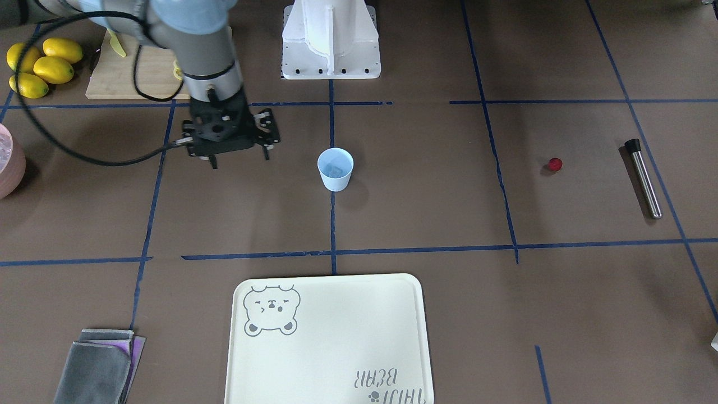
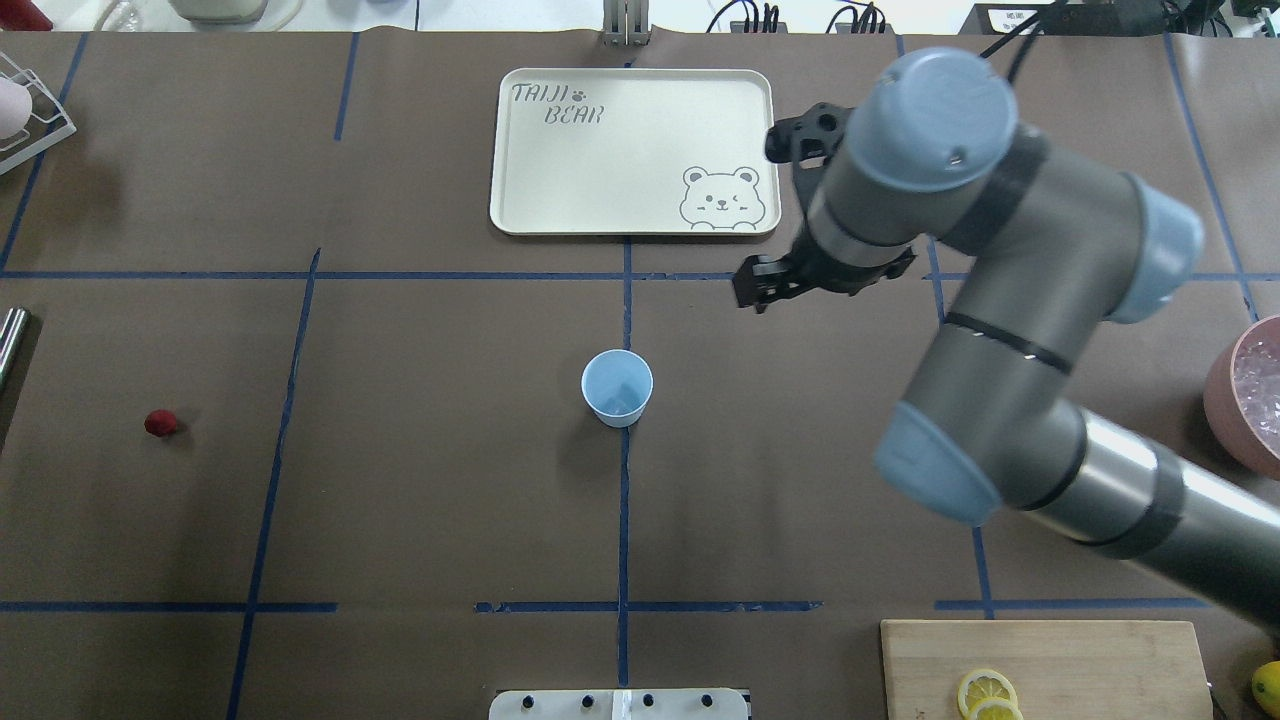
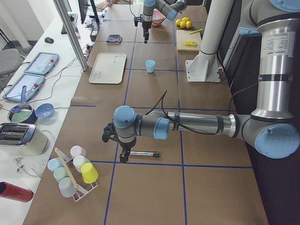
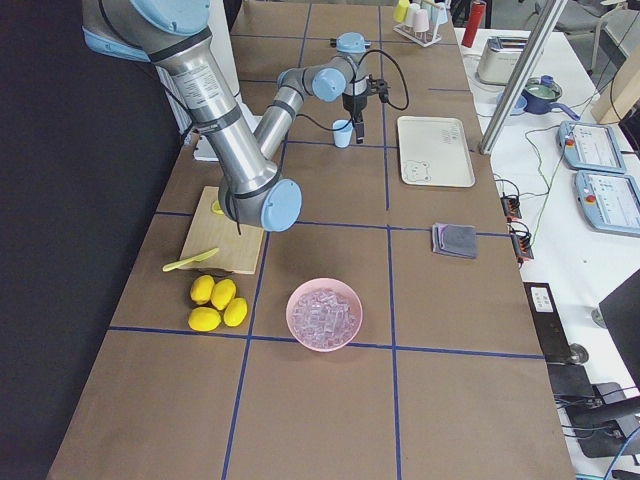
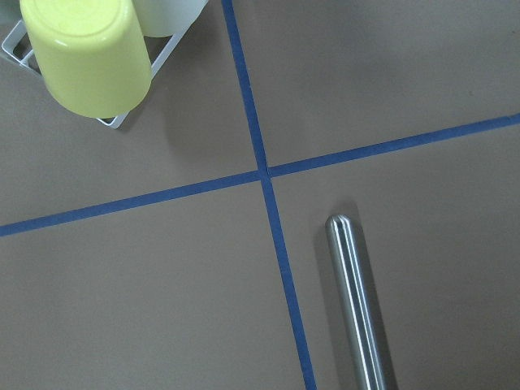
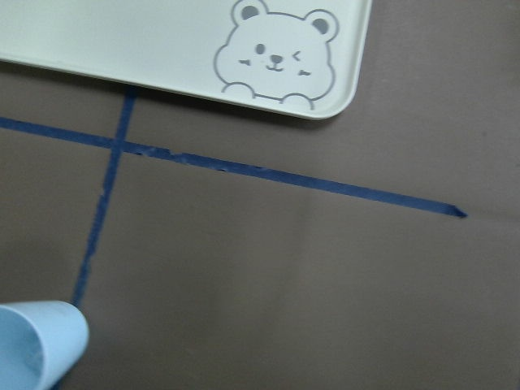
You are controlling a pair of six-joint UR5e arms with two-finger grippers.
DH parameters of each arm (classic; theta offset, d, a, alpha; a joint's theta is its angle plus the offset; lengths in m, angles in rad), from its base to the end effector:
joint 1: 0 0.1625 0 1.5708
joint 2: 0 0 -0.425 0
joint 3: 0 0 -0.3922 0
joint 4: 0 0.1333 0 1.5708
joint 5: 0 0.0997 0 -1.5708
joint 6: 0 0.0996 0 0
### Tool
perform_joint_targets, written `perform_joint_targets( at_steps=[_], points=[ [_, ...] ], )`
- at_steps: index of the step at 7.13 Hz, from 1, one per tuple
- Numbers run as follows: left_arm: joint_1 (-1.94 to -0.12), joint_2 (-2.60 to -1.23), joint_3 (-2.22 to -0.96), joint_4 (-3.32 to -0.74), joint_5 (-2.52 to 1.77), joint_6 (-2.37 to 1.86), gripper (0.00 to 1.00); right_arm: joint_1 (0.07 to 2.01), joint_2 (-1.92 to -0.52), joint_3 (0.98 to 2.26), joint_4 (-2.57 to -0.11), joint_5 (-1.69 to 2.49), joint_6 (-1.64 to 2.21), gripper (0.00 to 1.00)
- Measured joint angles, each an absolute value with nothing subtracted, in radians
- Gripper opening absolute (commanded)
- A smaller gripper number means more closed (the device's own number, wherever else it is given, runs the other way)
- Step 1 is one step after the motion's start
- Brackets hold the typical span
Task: Mash ice and strawberries in cup
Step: 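Move the pink bowl with the right gripper back away from the cup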
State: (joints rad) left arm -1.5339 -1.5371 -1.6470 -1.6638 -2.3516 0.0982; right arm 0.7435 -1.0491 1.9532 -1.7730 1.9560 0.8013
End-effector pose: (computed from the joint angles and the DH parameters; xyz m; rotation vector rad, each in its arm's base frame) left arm -0.0452 -0.4879 0.6272 0.1526 0.7763 0.1809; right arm -0.3695 -0.4700 0.2289 0.2073 -0.7577 -0.1598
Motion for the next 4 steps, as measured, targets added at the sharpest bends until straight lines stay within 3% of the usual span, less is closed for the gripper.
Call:
perform_joint_targets(
  at_steps=[2,4],
  points=[
    [-1.534,-1.537,-1.646,-1.664,-2.352,0.099,1.0,0.94,-1.283,2.038,-1.738,2.102,0.516,0.99],
    [-1.533,-1.537,-1.648,-1.664,-2.352,0.1,1.0,1.122,-1.539,2.032,-1.579,2.237,0.258,0.99]
  ],
)
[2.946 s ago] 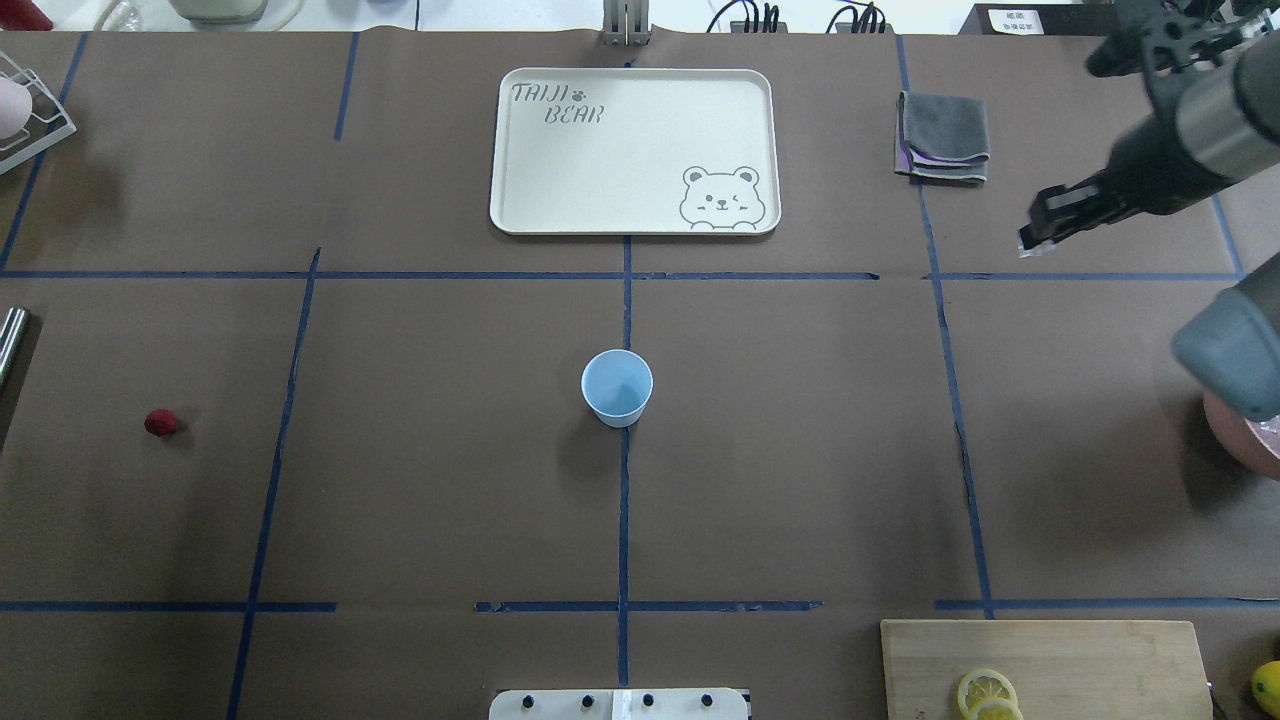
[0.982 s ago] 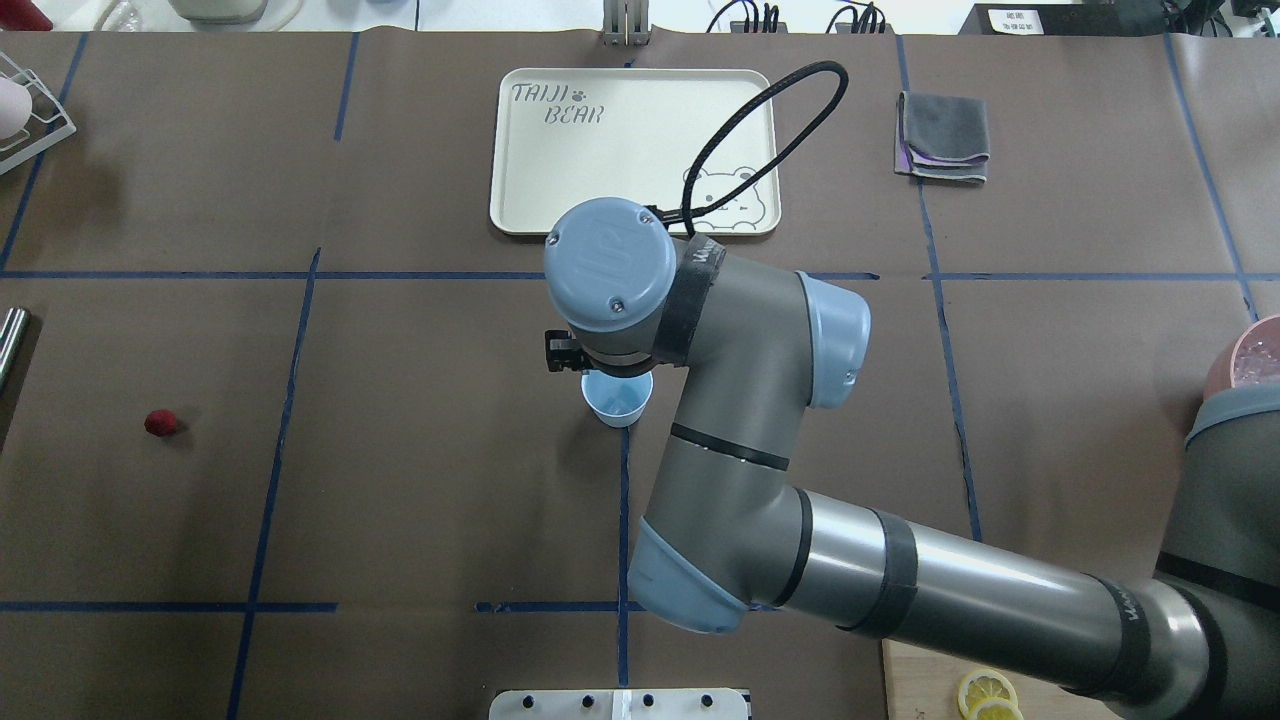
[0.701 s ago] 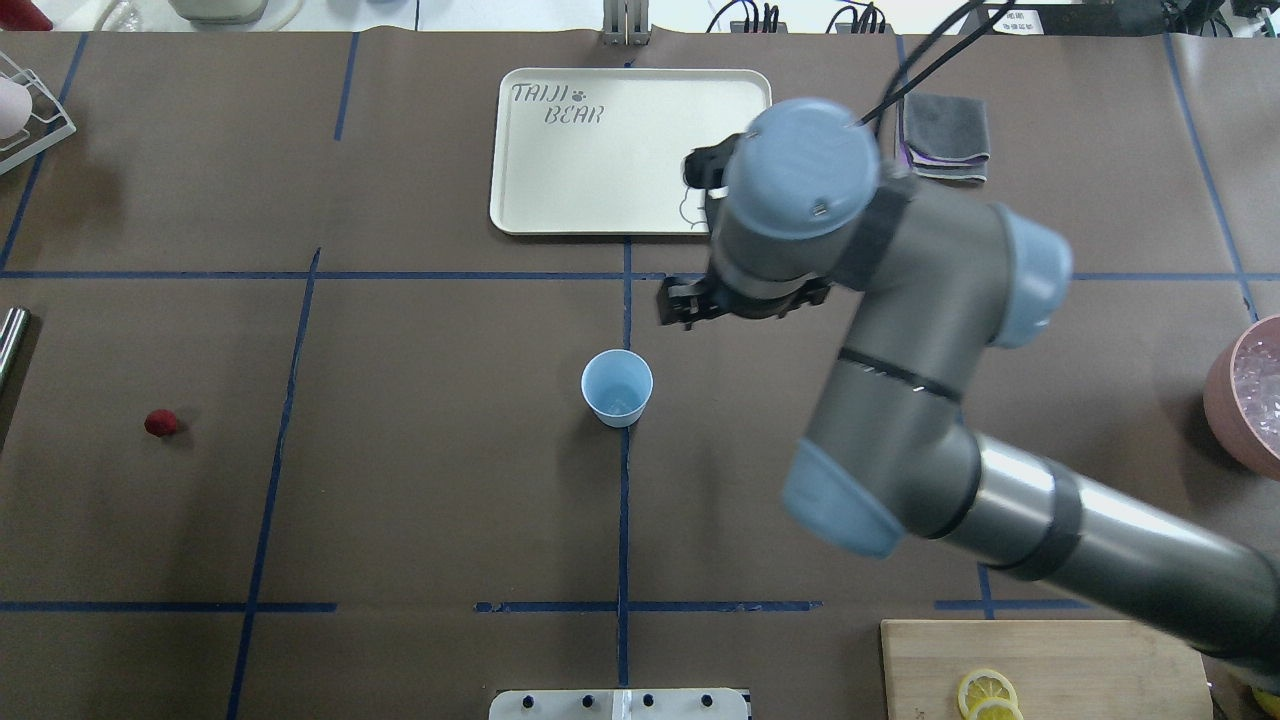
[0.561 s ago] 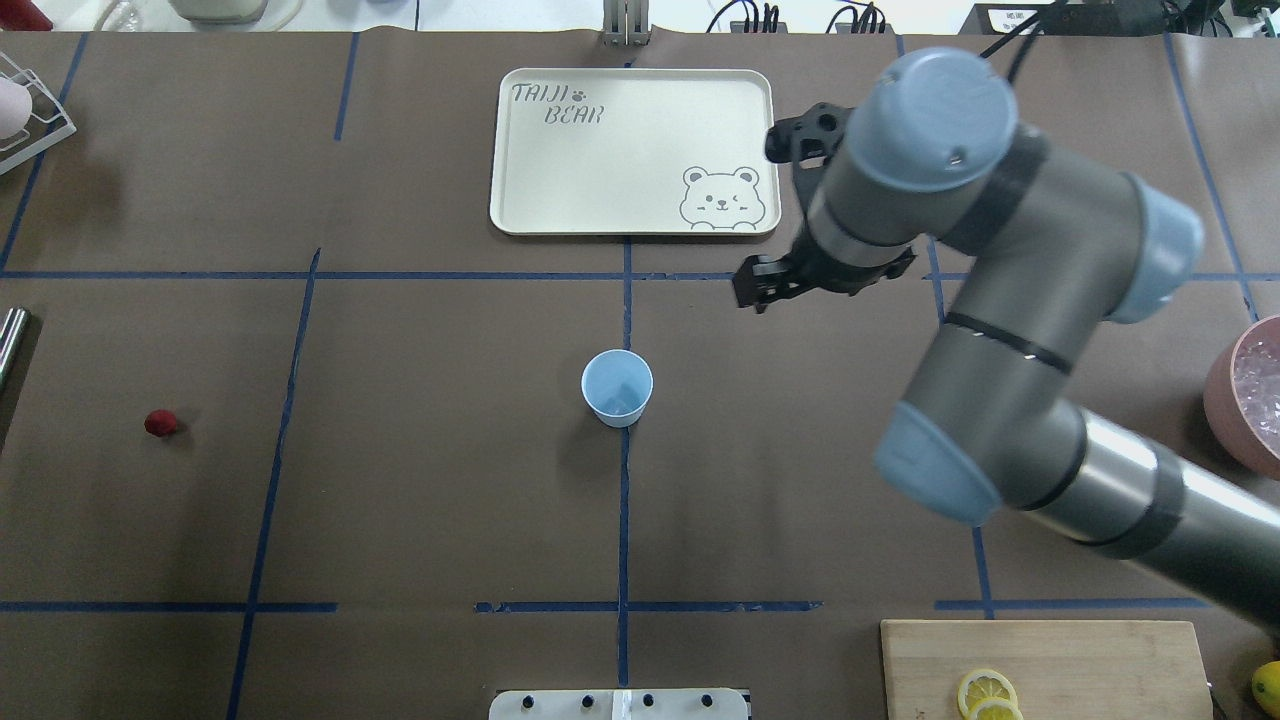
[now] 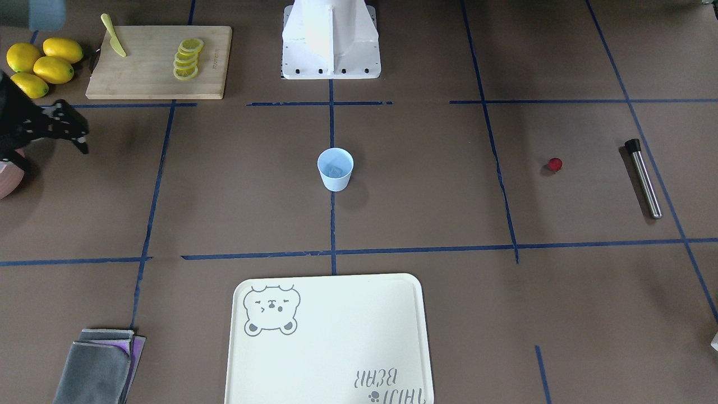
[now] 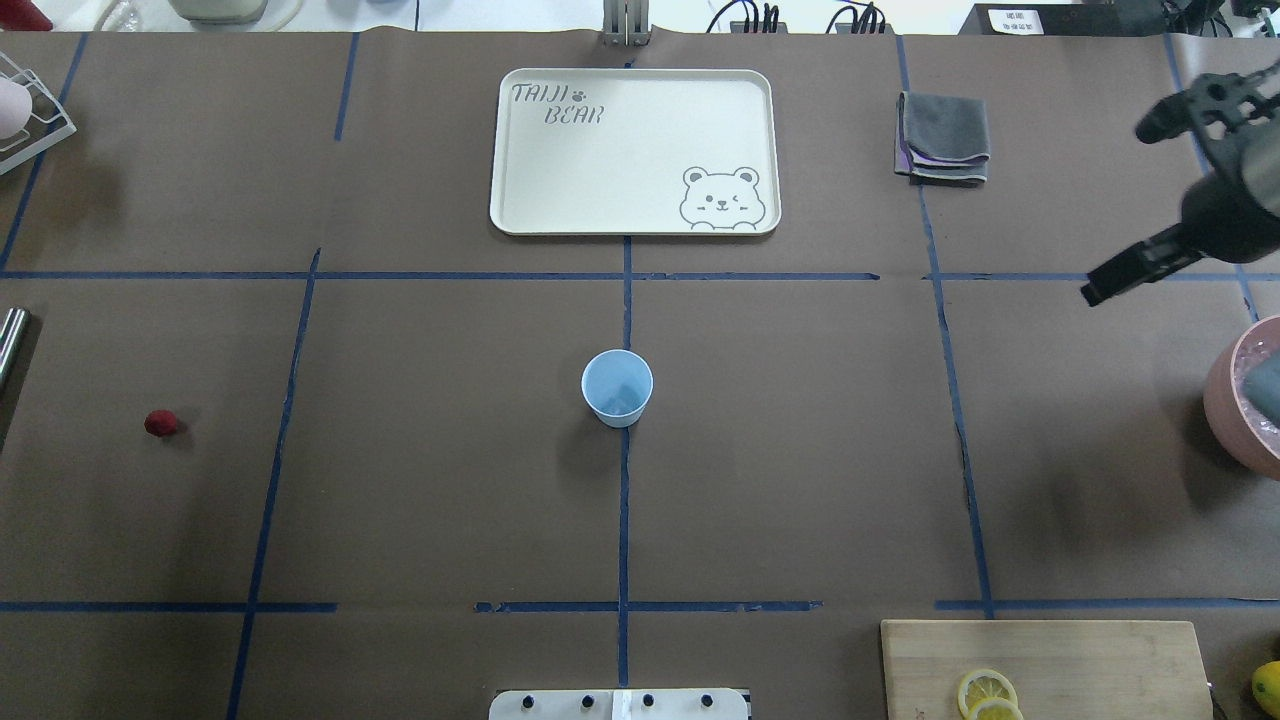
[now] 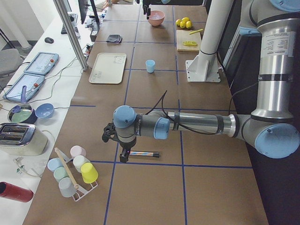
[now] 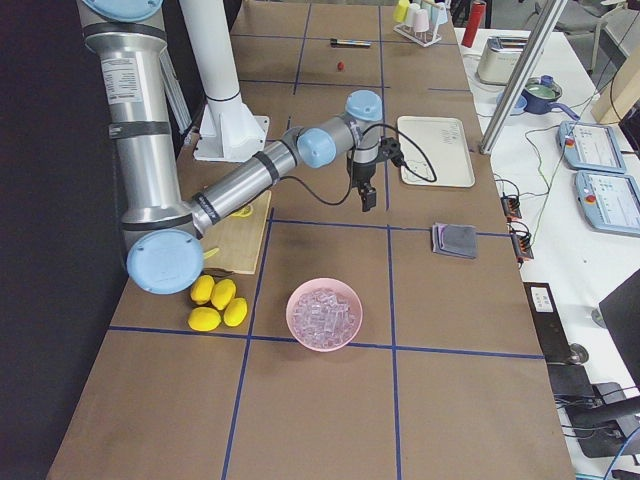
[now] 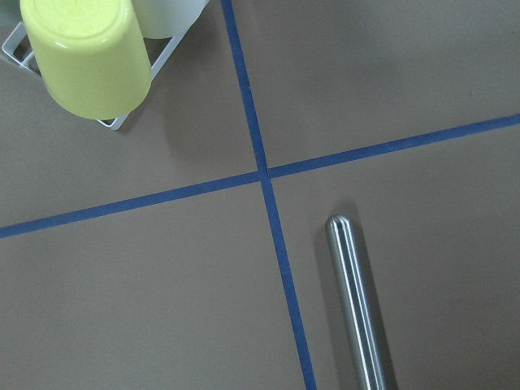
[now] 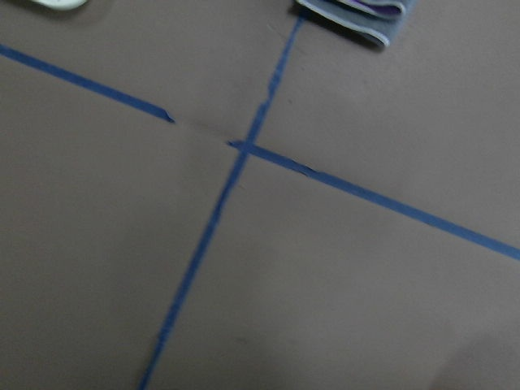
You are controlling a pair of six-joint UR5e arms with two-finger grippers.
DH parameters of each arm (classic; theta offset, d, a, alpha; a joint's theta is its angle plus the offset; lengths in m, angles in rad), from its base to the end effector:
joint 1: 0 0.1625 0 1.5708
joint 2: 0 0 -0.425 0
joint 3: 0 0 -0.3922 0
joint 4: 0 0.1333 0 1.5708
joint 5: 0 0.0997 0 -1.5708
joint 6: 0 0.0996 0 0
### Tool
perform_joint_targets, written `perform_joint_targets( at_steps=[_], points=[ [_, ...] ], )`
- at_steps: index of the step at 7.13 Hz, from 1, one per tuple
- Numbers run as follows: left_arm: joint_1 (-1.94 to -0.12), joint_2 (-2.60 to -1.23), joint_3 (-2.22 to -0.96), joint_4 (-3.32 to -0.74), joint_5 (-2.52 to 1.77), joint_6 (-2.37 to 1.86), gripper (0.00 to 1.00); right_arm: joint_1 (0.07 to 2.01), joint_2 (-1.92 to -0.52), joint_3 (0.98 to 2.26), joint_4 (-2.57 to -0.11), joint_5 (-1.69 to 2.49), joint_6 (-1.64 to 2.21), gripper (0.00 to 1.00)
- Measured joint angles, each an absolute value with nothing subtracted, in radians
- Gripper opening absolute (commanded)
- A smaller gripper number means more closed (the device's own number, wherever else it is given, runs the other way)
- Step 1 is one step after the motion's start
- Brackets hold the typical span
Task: Mash ice and strawberries in cup
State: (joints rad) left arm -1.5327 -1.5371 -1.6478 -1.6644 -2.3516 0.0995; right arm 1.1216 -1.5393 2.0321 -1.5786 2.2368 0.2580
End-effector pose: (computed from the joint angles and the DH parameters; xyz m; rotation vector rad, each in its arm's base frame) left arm -0.0446 -0.4880 0.6268 0.1540 0.7763 0.1838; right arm -0.1454 -0.4668 0.4245 0.2128 -0.7771 -0.3422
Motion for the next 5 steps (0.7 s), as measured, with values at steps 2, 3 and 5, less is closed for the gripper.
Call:
perform_joint_targets(
  at_steps=[2,3,5],
  points=[
    [-1.532,-1.537,-1.649,-1.664,-2.353,0.1,1.0,1.222,-1.719,1.977,-1.443,2.284,0.076,0.98],
    [-1.532,-1.537,-1.65,-1.665,-2.353,0.1,1.0,1.244,-1.771,1.937,-1.39,2.288,0.034,0.98],
    [-1.531,-1.537,-1.651,-1.665,-2.353,0.101,1.0,1.257,-1.829,1.882,-1.334,2.288,0.06,0.96]
  ],
)
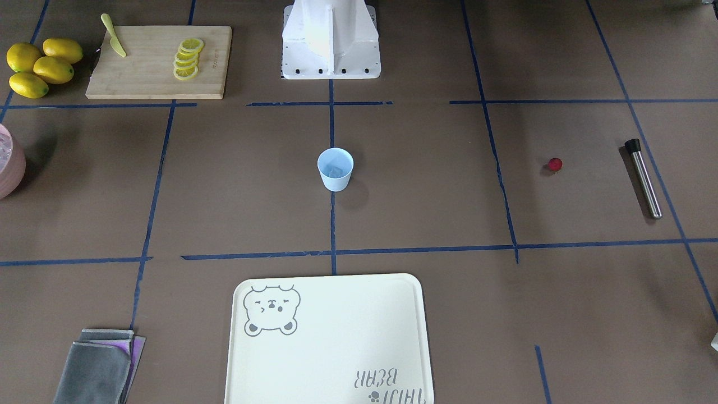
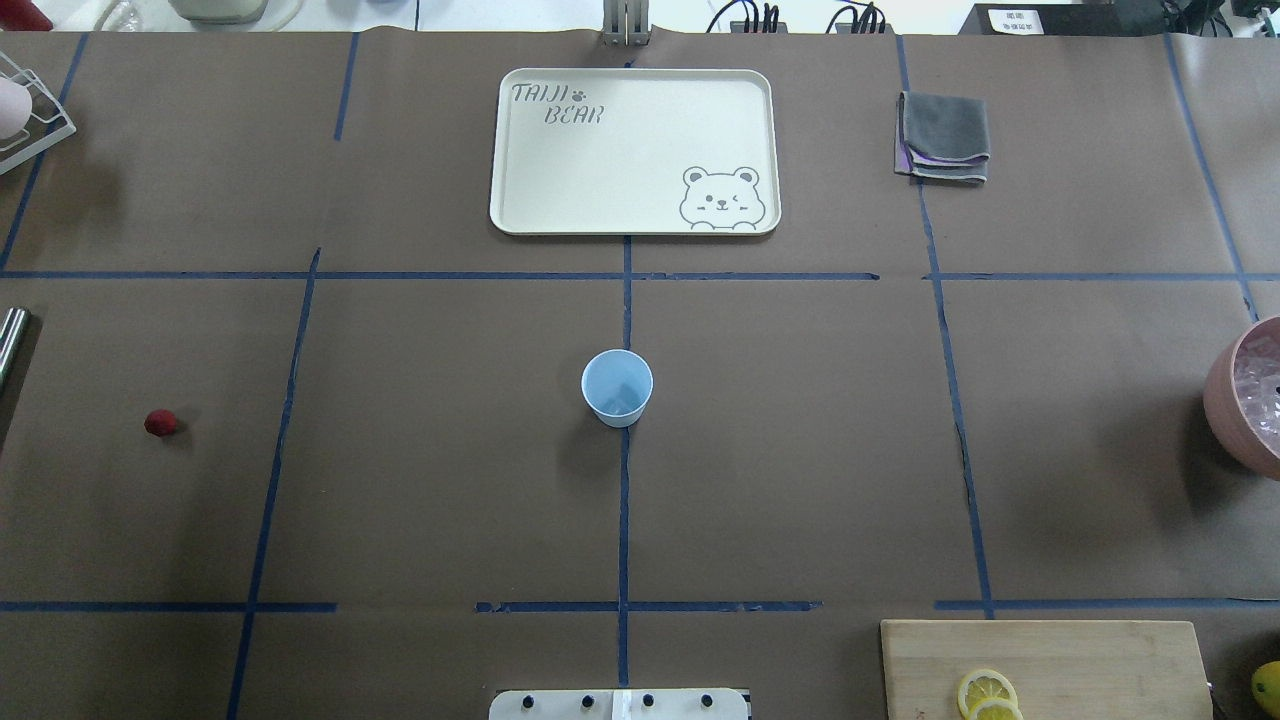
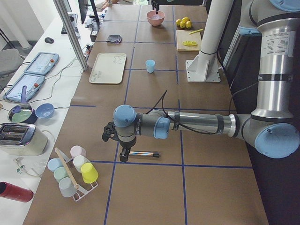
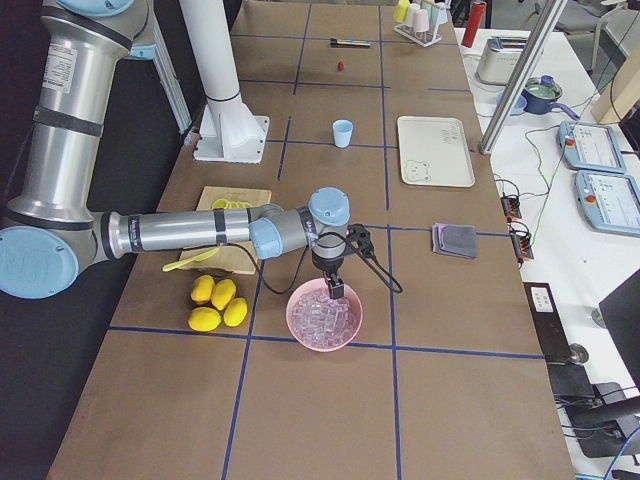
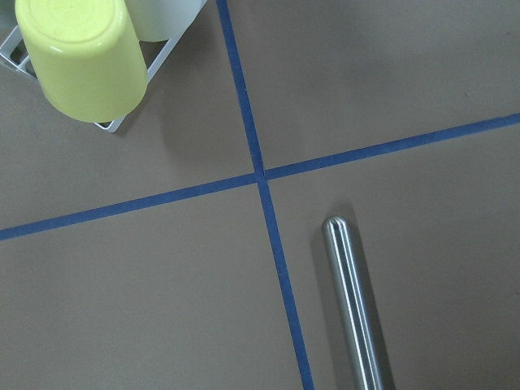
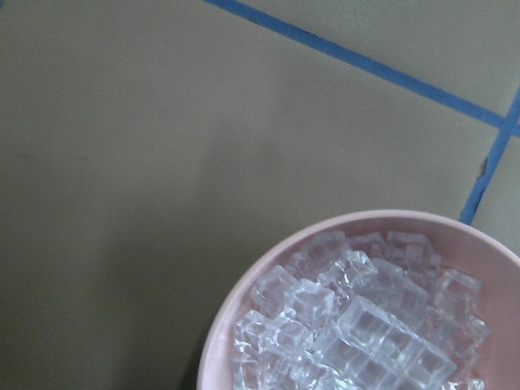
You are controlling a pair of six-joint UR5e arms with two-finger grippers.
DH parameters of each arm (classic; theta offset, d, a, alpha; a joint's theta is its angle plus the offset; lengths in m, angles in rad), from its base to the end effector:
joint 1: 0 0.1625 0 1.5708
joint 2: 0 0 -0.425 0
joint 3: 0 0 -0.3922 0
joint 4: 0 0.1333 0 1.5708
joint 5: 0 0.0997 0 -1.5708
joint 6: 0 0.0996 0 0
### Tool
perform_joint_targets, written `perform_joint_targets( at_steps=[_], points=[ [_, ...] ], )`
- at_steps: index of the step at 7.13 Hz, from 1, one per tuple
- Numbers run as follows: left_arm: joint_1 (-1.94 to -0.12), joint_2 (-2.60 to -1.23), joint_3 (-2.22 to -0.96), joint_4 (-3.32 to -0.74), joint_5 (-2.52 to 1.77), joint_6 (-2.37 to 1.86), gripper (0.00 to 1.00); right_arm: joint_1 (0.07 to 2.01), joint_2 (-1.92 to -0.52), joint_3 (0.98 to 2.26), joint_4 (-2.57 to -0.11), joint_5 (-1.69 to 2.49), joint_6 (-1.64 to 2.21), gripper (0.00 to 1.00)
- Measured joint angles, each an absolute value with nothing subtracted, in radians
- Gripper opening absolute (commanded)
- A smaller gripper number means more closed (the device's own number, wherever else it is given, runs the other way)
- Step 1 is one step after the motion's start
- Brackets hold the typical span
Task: Mash ice and strawberries in cup
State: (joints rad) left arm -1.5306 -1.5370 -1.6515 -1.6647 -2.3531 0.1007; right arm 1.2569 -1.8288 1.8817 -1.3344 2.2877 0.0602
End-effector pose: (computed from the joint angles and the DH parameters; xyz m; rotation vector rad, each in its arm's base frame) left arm -0.0435 -0.4882 0.6248 0.1573 0.7777 0.1885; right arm -0.0590 -0.4016 0.5962 0.1402 -0.7545 -0.3449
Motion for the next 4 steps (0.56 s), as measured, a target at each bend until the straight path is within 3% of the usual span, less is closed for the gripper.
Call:
perform_joint_targets(
  at_steps=[4],
  points=[
    [-1.527,-1.537,-1.652,-1.666,-2.353,0.103,1.0,1.258,-1.852,1.844,-1.322,2.268,0.144,0.84]
  ],
)
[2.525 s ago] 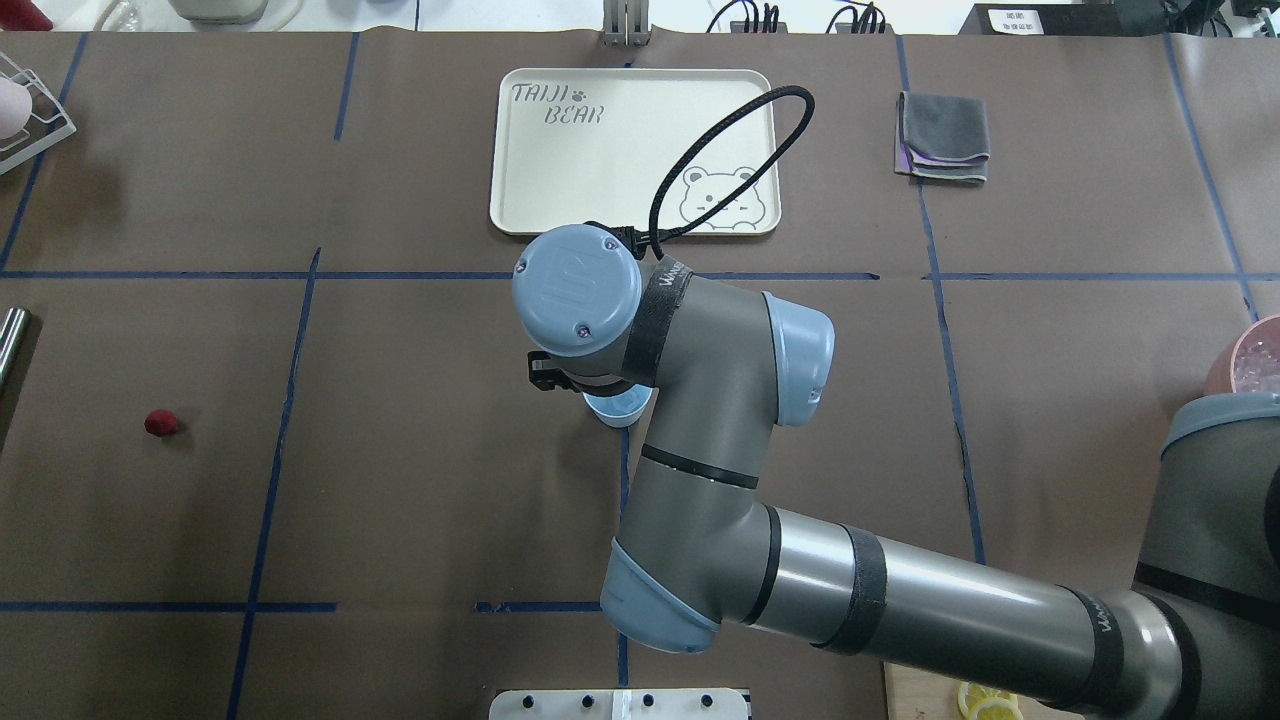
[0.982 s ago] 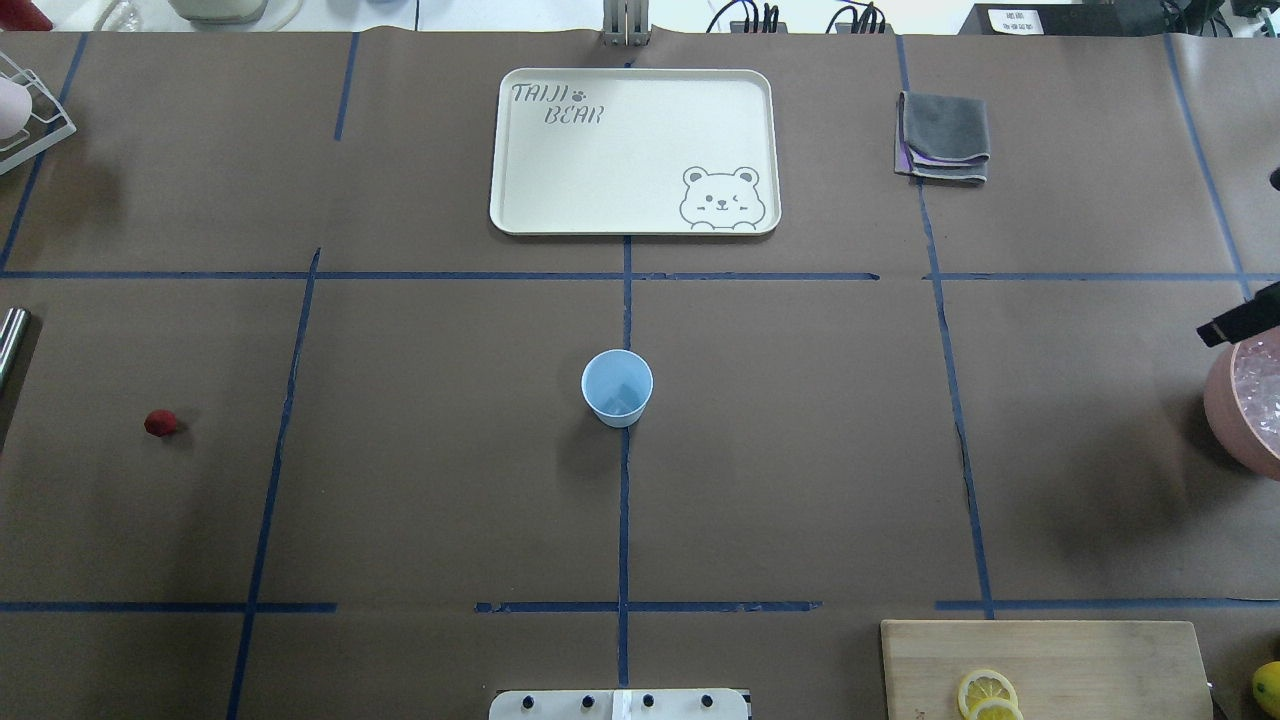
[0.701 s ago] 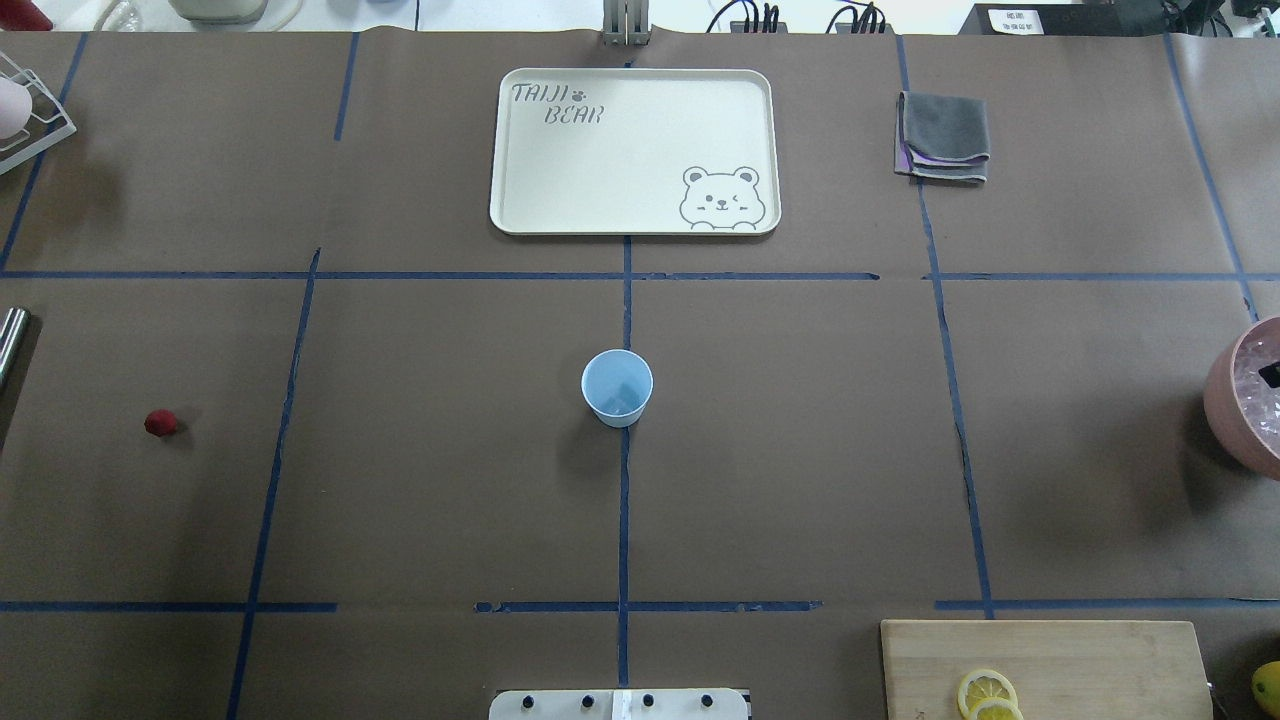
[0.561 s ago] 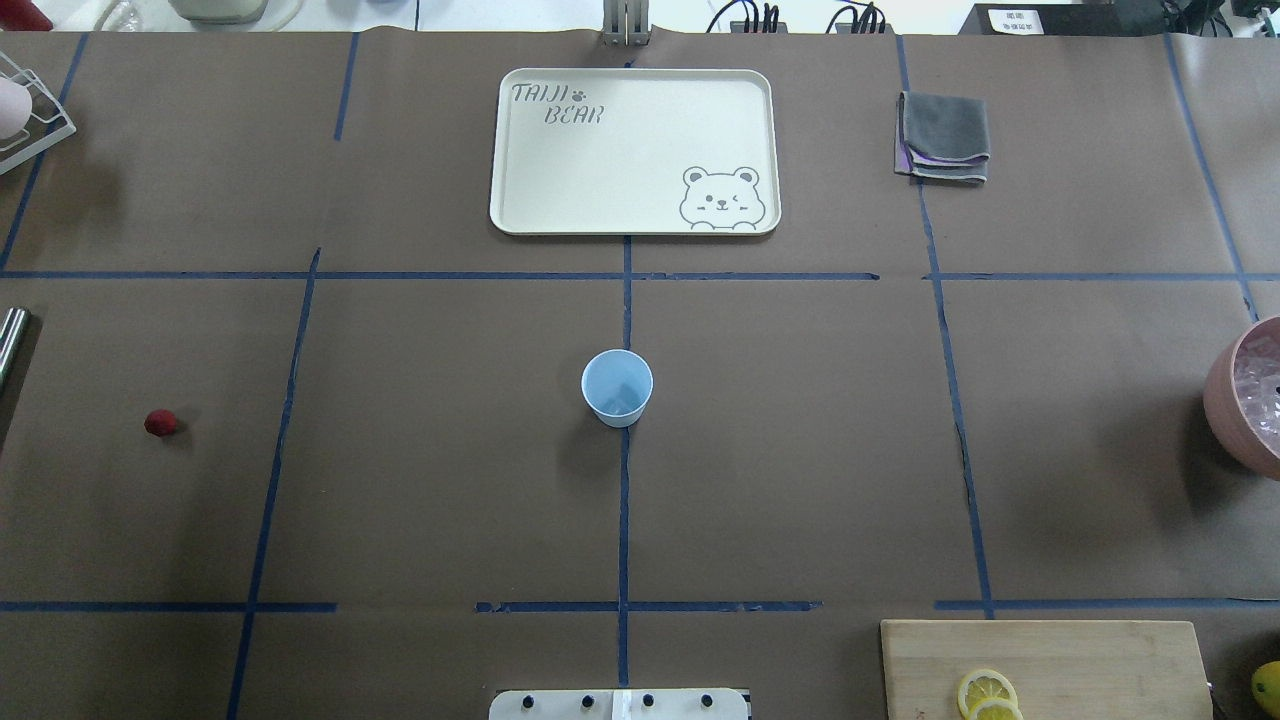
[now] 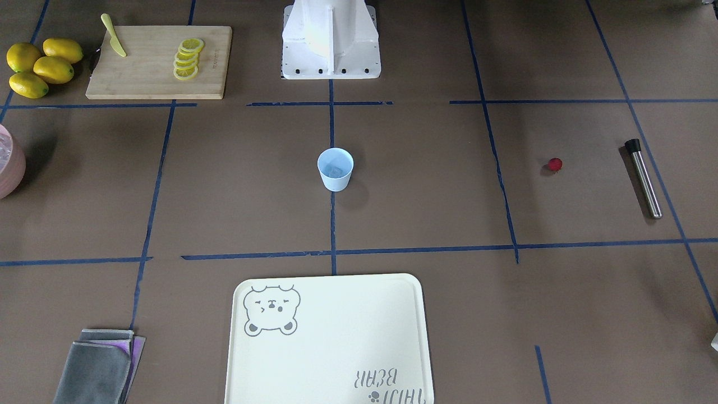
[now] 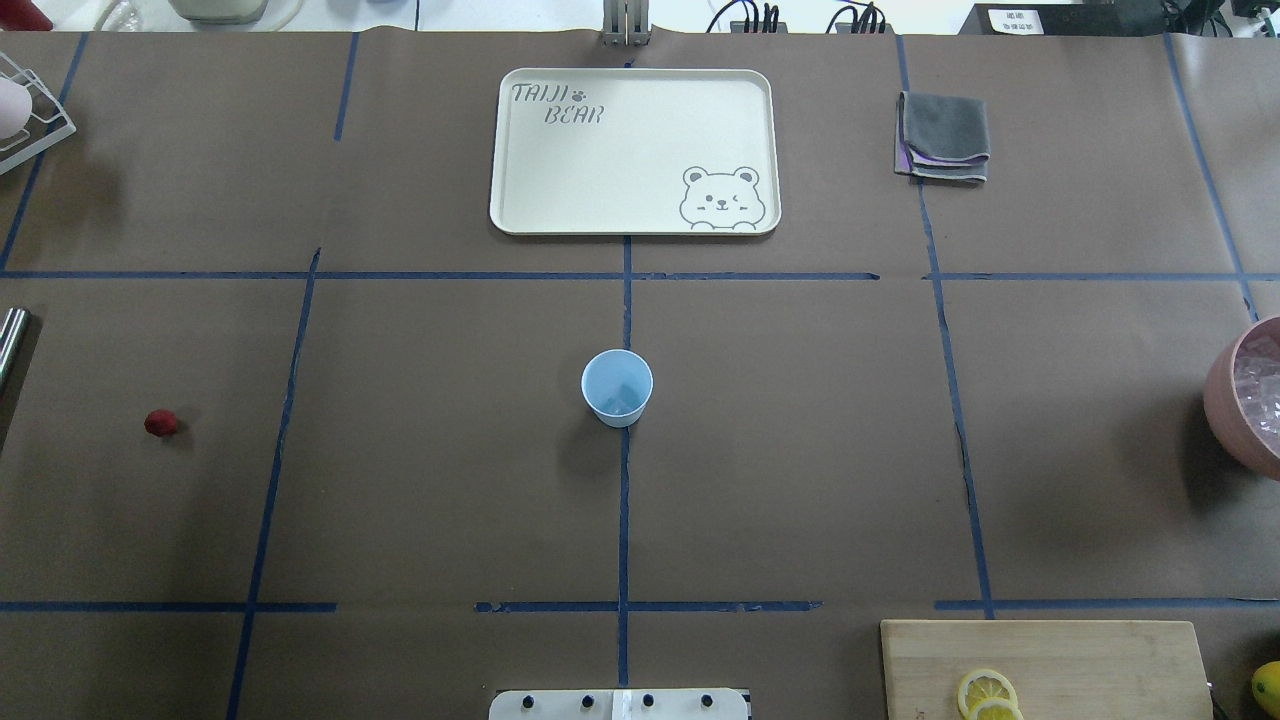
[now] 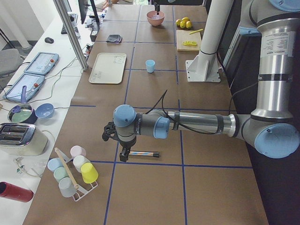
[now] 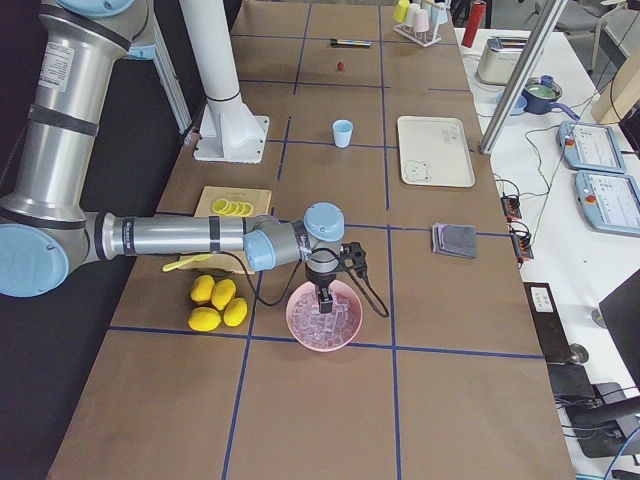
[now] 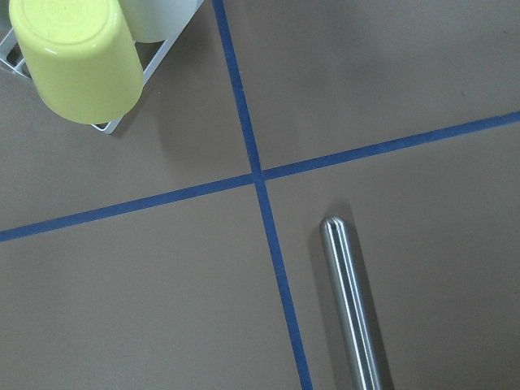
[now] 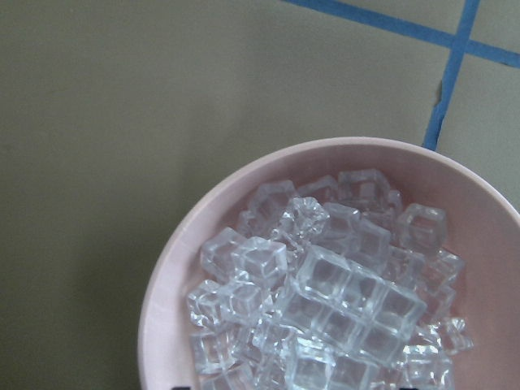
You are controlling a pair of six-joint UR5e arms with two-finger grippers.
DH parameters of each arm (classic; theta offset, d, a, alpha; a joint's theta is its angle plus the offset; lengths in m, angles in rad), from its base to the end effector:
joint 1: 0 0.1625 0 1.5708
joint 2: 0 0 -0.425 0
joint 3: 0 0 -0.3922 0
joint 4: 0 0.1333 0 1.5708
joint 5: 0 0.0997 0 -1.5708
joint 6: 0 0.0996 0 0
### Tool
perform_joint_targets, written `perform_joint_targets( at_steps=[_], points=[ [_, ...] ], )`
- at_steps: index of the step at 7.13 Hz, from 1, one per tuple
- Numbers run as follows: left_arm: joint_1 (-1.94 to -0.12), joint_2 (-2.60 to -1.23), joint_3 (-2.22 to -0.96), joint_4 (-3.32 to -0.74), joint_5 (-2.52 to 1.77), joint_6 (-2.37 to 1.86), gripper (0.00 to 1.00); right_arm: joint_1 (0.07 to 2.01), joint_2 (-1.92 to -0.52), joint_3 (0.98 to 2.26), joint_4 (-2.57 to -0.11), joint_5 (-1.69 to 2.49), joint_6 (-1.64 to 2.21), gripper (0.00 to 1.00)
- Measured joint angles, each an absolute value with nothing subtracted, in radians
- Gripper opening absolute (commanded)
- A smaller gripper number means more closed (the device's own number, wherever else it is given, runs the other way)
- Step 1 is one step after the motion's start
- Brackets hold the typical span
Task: Mash ice and strawberries in cup
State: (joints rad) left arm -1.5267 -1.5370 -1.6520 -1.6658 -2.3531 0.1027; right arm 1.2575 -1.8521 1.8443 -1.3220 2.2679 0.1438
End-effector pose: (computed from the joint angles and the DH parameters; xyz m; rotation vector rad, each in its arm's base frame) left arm -0.0416 -0.4884 0.6245 0.1581 0.7779 0.1947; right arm -0.0540 -0.3917 0.6242 0.0681 -0.7297 -0.2459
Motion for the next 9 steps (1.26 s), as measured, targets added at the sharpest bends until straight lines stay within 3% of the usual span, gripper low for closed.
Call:
perform_joint_targets(
  at_steps=[6,7,8,9],
  points=[
    [-1.513,-1.537,-1.65,-1.666,-2.353,0.103,1.0,1.212,-1.841,1.784,-1.319,2.247,0.144,0.77],
    [-1.513,-1.537,-1.649,-1.666,-2.353,0.103,1.0,1.203,-1.837,1.773,-1.319,2.247,0.144,0.7],
    [-1.513,-1.537,-1.649,-1.665,-2.353,0.103,1.0,1.195,-1.835,1.764,-1.318,2.246,0.144,0.47],
    [-1.513,-1.537,-1.649,-1.665,-2.353,0.103,1.0,1.19,-1.831,1.76,-1.318,2.246,0.14,0.18]
  ],
)
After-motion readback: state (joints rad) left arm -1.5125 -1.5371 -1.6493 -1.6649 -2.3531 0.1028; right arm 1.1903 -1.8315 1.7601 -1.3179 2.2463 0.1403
